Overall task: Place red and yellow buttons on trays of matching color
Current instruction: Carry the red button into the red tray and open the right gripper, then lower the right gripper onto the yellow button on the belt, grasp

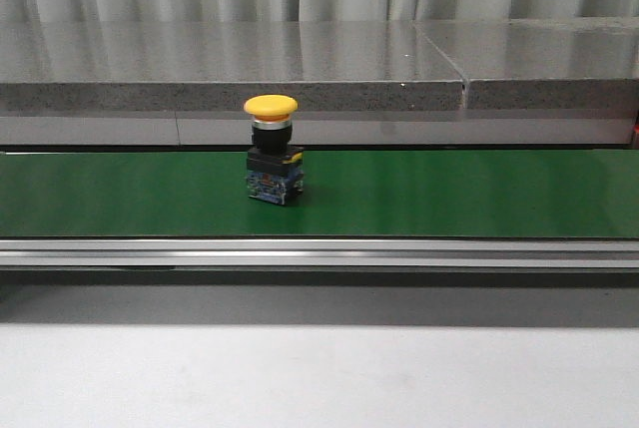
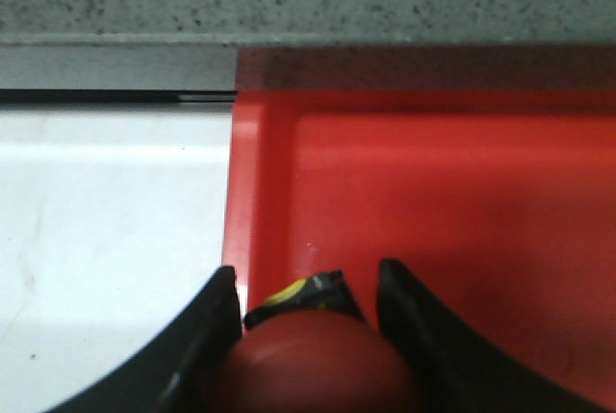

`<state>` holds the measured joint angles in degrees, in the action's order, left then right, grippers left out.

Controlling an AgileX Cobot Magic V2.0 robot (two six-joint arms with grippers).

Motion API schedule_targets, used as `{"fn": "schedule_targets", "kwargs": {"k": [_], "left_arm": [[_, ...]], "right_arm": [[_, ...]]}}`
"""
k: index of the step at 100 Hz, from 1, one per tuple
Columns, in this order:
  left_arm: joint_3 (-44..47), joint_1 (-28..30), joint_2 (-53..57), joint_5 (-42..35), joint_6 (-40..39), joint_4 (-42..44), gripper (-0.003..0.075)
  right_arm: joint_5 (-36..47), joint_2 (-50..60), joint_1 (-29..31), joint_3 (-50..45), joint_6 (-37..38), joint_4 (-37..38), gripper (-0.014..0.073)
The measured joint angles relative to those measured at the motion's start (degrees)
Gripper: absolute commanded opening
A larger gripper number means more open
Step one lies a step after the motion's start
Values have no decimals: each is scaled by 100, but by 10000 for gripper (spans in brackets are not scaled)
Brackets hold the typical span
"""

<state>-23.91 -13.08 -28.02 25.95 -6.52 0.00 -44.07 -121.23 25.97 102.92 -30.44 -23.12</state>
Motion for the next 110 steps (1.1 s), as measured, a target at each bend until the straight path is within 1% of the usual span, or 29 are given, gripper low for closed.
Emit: {"fn": "schedule_targets", "kwargs": {"k": [41,47,51,56,61,66,71,78,84,98,110], "left_arm": [[0,0,0,0,0,0,-19],[0,0,0,0,0,0,-19],[0,0,0,0,0,0,-19],[0,0,0,0,0,0,-19],[0,0,0,0,0,0,-19],[0,0,0,0,0,0,-19],[0,0,0,0,0,0,-19],[0,0,0,0,0,0,-19],[0,0,0,0,0,0,-19],[0,0,0,0,0,0,-19],[0,0,0,0,0,0,-19]], "right_arm": [[263,-647,3,167,3,241,114],[263,-700,3,167,3,255,127],[263,-724,3,167,3,265,153],[286,-727,3,167,3,265,208],[310,-737,3,167,3,265,289],[324,-737,3,167,3,265,402],[345,-737,3,167,3,265,494],[368,-737,3,180,3,265,581],[368,-739,3,235,3,265,605],[317,-749,3,482,3,265,603],[59,-639,3,754,3,265,603]]}}
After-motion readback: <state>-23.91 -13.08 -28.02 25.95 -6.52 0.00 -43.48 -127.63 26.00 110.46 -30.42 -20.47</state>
